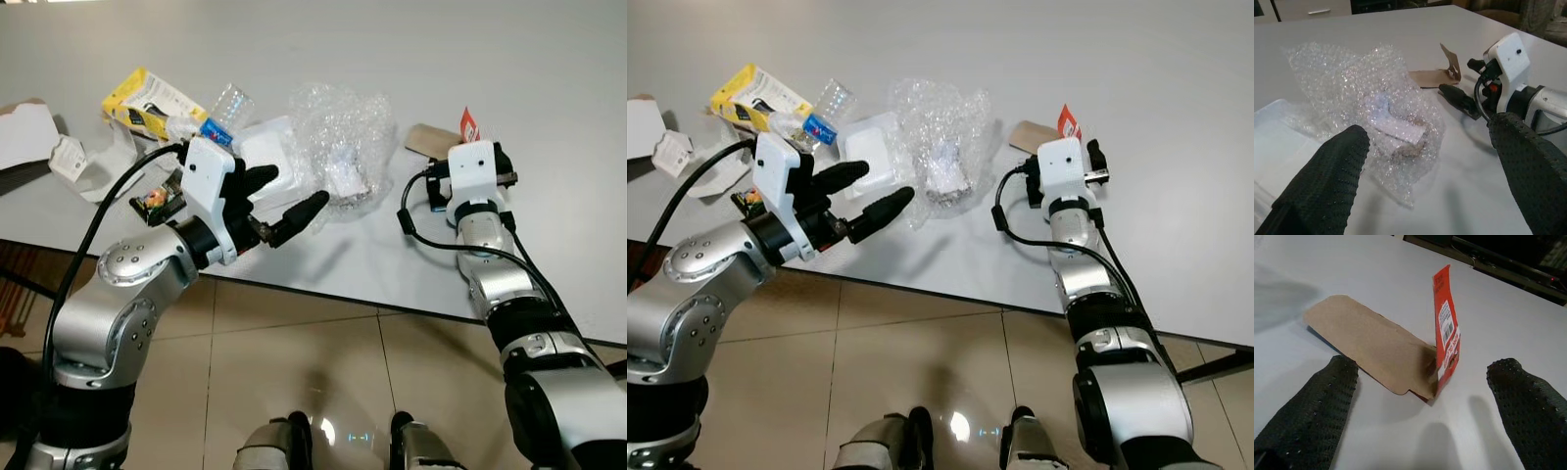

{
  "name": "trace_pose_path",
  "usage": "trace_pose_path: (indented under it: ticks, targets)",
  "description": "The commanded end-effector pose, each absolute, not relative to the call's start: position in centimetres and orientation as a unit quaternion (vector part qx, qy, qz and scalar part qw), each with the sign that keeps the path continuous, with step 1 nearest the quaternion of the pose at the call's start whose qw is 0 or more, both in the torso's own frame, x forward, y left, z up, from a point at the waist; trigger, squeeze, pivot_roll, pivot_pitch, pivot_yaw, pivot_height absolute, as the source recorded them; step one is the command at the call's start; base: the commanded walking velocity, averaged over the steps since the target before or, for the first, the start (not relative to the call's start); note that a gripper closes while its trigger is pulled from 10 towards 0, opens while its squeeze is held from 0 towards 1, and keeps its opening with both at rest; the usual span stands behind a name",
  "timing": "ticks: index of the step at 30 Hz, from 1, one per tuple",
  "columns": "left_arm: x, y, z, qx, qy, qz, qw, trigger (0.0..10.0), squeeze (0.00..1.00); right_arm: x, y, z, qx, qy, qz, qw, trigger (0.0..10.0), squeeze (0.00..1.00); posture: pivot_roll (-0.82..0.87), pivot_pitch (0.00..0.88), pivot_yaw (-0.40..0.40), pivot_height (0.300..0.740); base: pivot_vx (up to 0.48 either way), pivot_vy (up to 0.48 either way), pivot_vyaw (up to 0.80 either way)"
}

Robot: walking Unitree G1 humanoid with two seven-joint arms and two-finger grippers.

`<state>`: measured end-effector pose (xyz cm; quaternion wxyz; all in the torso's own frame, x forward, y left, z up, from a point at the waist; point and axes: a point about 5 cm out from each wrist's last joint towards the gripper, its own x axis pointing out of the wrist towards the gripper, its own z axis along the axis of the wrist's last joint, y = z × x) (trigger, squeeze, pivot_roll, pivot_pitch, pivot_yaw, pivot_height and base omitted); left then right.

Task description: Picking trash to rubbish bin

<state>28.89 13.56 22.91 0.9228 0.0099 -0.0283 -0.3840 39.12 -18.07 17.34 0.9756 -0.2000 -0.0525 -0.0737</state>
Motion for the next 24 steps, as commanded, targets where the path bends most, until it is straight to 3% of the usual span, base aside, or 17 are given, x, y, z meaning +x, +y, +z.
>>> trace_pose_path:
  ticks: [1,14,15,16,18,24]
  targets:
    - [28.57,13.78,23.06,0.018,-0.028,-0.383,0.923,10.0,0.0,39.12,-17.79,16.9,-0.193,-0.045,-0.069,0.978,10.0,0.0,0.2,0.264,0.153,0.74,0.0,0.0,0.0]
    - [28.14,14.39,22.92,0.021,-0.022,-0.369,0.929,10.0,0.0,39.74,-17.12,16.92,-0.192,-0.037,-0.055,0.979,10.0,0.0,0.23,0.278,0.147,0.74,0.0,0.0,0.0]
    - [28.05,14.48,22.95,0.022,-0.022,-0.368,0.929,10.0,0.0,39.78,-17.1,16.92,-0.193,-0.036,-0.056,0.979,2.5,0.0,0.24,0.281,0.148,0.74,0.0,0.0,0.0]
    - [28.05,14.48,22.95,0.022,-0.022,-0.368,0.929,10.0,0.0,39.78,-17.1,16.92,-0.193,-0.036,-0.056,0.979,2.5,0.0,0.24,0.281,0.148,0.74,0.0,0.0,0.0]
    - [27.98,14.55,22.93,0.023,-0.02,-0.367,0.93,10.0,0.0,39.8,-17.1,16.9,-0.192,-0.036,-0.056,0.979,0.0,0.0,0.24,0.282,0.148,0.74,0.0,0.0,0.0]
    - [27.84,14.61,22.89,0.023,-0.019,-0.364,0.931,10.0,0.0,39.79,-17.24,16.8,-0.195,-0.036,-0.059,0.978,0.0,0.0,0.24,0.285,0.147,0.74,0.0,0.0,0.0]
